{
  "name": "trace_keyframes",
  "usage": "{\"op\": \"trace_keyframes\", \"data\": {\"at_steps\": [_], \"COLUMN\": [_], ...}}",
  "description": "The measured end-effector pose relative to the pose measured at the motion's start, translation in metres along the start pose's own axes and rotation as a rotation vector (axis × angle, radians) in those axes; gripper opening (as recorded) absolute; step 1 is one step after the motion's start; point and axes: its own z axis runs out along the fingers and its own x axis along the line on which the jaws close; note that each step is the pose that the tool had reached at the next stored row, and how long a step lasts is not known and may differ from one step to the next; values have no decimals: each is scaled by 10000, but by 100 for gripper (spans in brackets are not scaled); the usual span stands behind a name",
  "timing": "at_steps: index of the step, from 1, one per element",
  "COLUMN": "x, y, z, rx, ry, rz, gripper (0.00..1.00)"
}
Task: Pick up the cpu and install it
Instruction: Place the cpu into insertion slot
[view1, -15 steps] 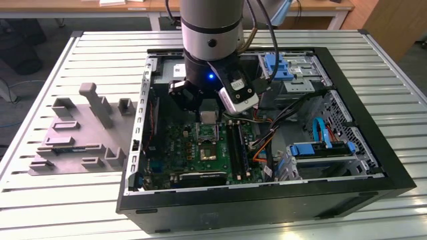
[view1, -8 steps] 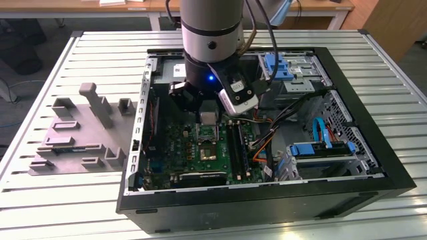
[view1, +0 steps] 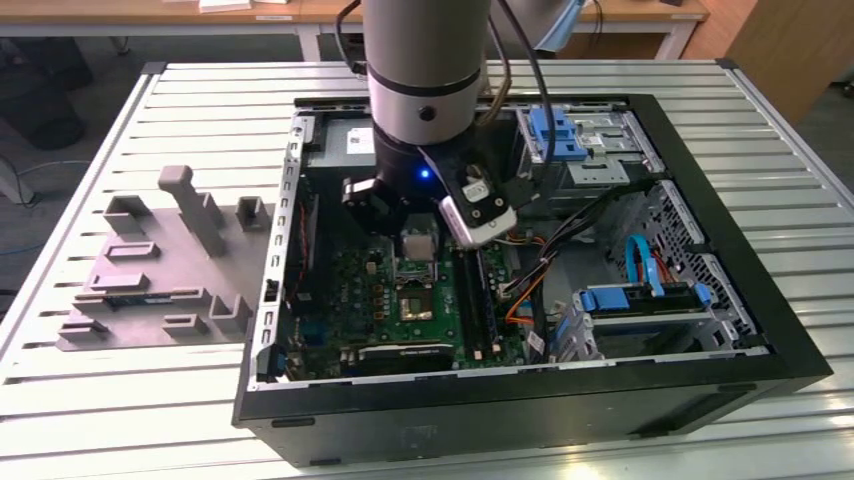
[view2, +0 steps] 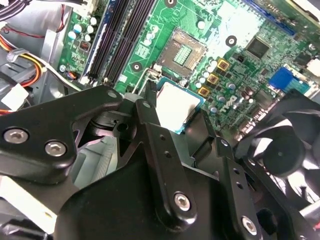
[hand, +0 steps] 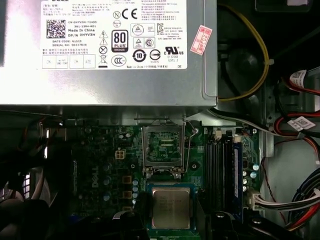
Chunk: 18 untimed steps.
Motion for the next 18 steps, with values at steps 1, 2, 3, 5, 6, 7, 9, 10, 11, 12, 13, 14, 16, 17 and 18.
{"op": "trace_keyframes", "data": {"at_steps": [1, 2, 3, 5, 6, 7, 9, 10, 11, 12, 13, 14, 16, 17, 18], "x": [-5, -9, -10, -13, -13, -13, -14, -13, -13, -14, -14, -15, -14, -14, -14], "y": [-1, -1, -3, -12, -23, -34, -54, -60, -65, -68, -70, -72, -72, -72, -72], "z": [18, 36, 54, 91, 106, 118, 141, 150, 156, 159, 166, 174, 179, 179, 181], "rx": [1, 0, 1, 0, 3, 5, 13, 32, 80, 142, 197, 221, 224, 222, 216], "ry": [0, 0, 0, 0, 1, 1, -1, -1, -3, -2, -3, -3, -2, -2, -3], "rz": [0, 0, 1, 0, 0, 0, 0, 1, 2, 0, -1, -1, 0, 0, 0], "gripper": [47, 47, 47, 47, 47, 47, 47, 47, 47, 47, 47, 47, 47, 47, 47]}}
